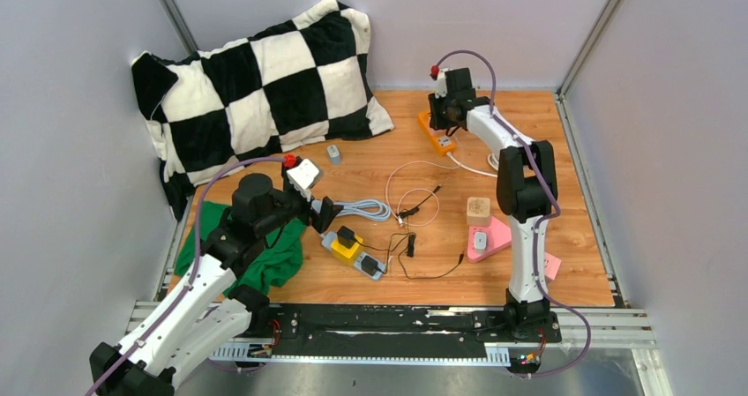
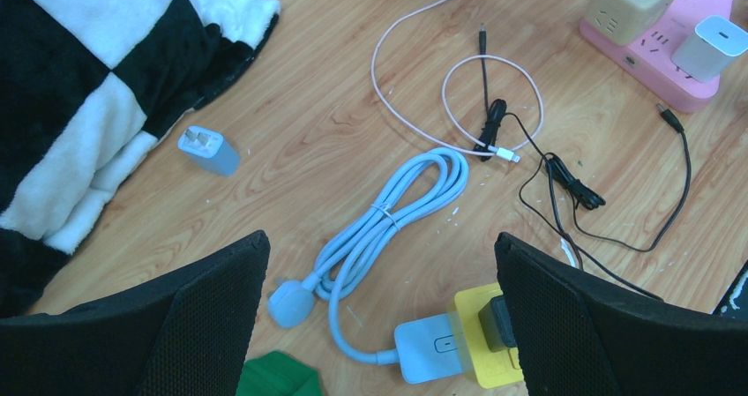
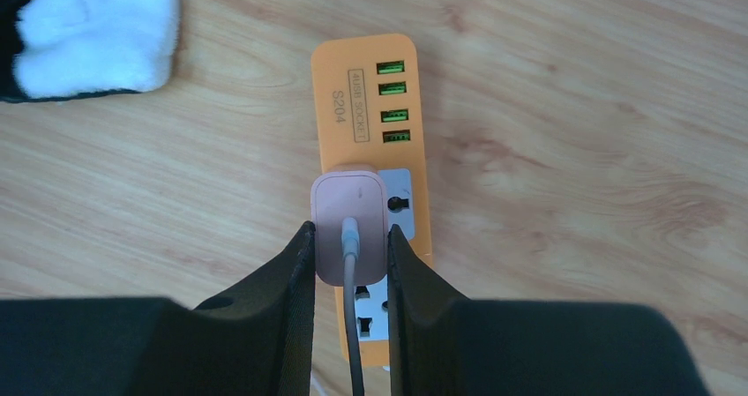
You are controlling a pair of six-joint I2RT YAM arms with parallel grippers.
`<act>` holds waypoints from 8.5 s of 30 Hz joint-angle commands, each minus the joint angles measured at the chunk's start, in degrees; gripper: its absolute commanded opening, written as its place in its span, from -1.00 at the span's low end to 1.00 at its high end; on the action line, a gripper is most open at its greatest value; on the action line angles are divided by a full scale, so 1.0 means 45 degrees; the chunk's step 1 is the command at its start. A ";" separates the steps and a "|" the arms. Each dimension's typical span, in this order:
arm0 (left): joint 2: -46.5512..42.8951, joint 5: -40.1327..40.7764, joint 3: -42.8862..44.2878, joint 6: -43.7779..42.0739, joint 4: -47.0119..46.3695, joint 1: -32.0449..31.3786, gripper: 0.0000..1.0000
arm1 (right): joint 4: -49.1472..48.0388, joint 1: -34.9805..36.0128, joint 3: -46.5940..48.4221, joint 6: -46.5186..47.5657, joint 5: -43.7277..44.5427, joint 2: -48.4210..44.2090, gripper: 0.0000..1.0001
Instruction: Insert the plug
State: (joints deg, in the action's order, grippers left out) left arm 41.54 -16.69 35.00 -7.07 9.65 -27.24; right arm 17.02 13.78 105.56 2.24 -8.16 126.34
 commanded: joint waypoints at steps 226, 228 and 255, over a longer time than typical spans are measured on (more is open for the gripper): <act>0.1160 -0.1289 0.1805 0.7337 -0.2091 -0.0782 1.00 | -0.0330 0.3080 -1.2402 -1.0615 0.3805 -1.6827 -0.38; 0.1257 -0.1712 0.1876 0.7242 -0.2448 -0.0771 1.00 | -0.1472 0.4123 -1.2460 -1.0826 0.3903 -1.6446 -0.37; 0.3052 -0.1968 0.2263 0.6495 -0.3082 -0.0776 1.00 | -0.6105 0.9061 -1.0835 -1.1924 0.4441 -1.2862 -0.37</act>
State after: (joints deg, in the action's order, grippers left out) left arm 54.22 -26.70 43.62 23.35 -2.87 -30.44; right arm -6.46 52.53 53.95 -50.50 10.09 68.73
